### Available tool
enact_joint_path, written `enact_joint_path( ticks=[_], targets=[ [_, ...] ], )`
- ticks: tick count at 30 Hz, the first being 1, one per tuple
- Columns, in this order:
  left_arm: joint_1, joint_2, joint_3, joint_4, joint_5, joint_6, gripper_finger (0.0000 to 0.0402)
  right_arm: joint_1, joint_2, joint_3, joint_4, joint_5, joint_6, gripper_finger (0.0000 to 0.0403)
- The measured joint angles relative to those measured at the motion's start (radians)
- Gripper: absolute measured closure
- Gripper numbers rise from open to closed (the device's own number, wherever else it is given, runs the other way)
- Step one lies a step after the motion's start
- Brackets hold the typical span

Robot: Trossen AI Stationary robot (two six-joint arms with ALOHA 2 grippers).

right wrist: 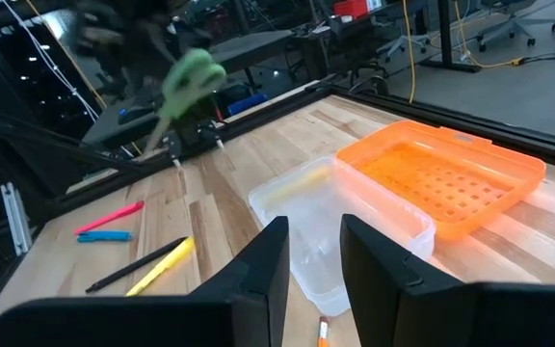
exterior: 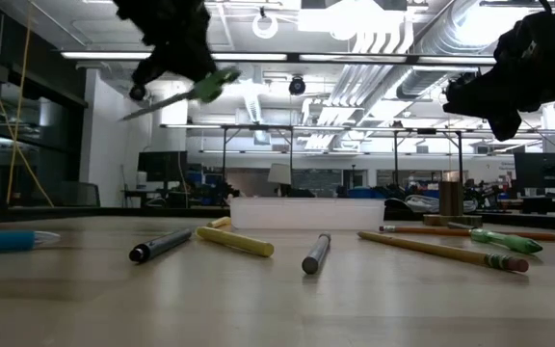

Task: Pick & place school supplies into a supply box
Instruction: Put the green scissors into the orange supply box

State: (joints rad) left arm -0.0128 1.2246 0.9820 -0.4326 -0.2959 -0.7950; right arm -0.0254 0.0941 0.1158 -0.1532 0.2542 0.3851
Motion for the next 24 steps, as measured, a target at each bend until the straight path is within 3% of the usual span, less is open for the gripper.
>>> enact_joint_path(
  ticks=[7, 24],
  targets=[
    [0.0, 0.001, -0.001, 0.263, 0.165, 0.147, 0.0314, 0.0, 0.004, 0.0, 0.0, 0.0, 0.0, 0.0329],
    [0.0, 0.001, -0.027, 0.685, 0.384, 0.362, 0.0314, 0.0, 0.004, 0.0, 0.0, 0.0, 0.0, 0.0329]
  ],
)
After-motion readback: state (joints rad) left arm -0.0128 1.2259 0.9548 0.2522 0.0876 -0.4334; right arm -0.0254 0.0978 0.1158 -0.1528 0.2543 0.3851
